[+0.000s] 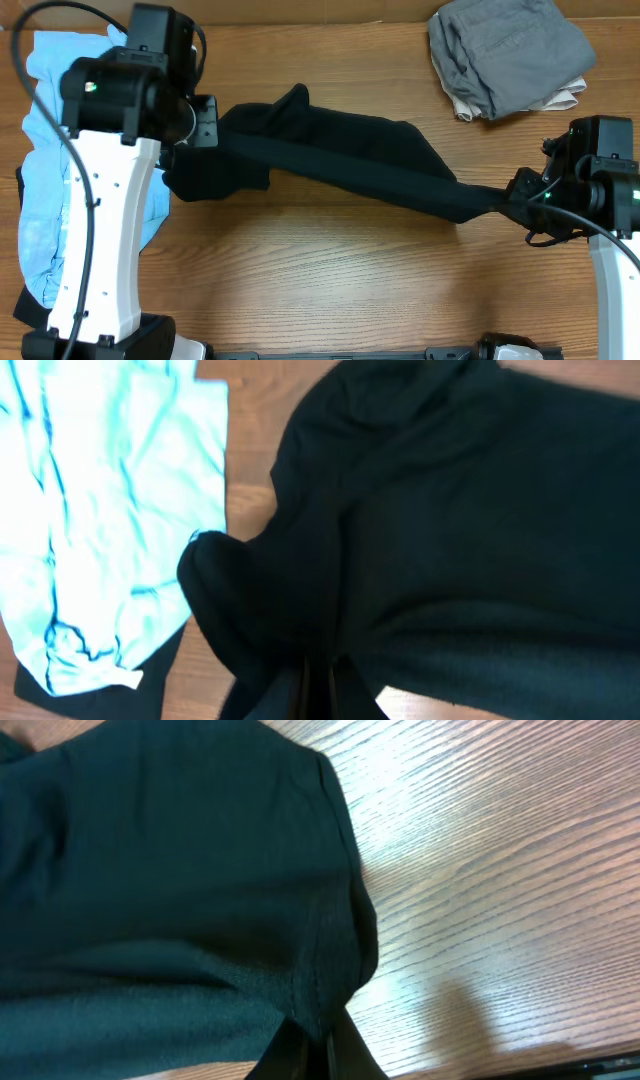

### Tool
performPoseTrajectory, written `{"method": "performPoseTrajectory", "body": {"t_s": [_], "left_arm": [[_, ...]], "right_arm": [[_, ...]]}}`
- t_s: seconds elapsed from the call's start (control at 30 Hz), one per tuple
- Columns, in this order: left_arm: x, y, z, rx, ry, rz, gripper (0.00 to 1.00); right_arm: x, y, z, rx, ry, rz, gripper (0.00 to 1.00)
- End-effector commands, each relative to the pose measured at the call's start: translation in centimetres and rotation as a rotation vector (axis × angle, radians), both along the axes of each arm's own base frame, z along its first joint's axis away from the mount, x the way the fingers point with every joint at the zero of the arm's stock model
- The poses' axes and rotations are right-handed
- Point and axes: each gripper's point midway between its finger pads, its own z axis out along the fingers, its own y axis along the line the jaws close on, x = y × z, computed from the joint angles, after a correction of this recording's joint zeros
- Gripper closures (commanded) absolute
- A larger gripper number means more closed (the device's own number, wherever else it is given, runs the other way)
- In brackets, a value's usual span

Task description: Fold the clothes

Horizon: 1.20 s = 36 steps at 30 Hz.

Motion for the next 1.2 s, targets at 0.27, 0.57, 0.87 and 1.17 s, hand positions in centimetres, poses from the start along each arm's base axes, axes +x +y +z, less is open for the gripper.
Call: {"method": "performPoseTrajectory", "body": {"t_s": [0.27,0.57,0.87,1.17], "left_arm": [[1.3,0.9,-10.0,0.060,0.121,0.010,0.96],[6.6,0.1,-14.3,0.032,-0.083,0.016,0.96],[10.7,-0.5,-16.0,0.025,-0.279,-0.028,0.30],[8.9,-3.9,-9.8,-0.057,-0.205,-0.233,0.00]], "right_arm": [[1.1,-0.6,-6.8,-0.014,0.130,0.035,0.96],[4.7,0.8,-10.7,0.071,0.076,0.085,0.96],[9.6,-0.2,-12.3,0.032,-0.044,0.084,0.96],[10.6,-0.3,-12.5,0.027,-0.069,0.085,0.96]]}}
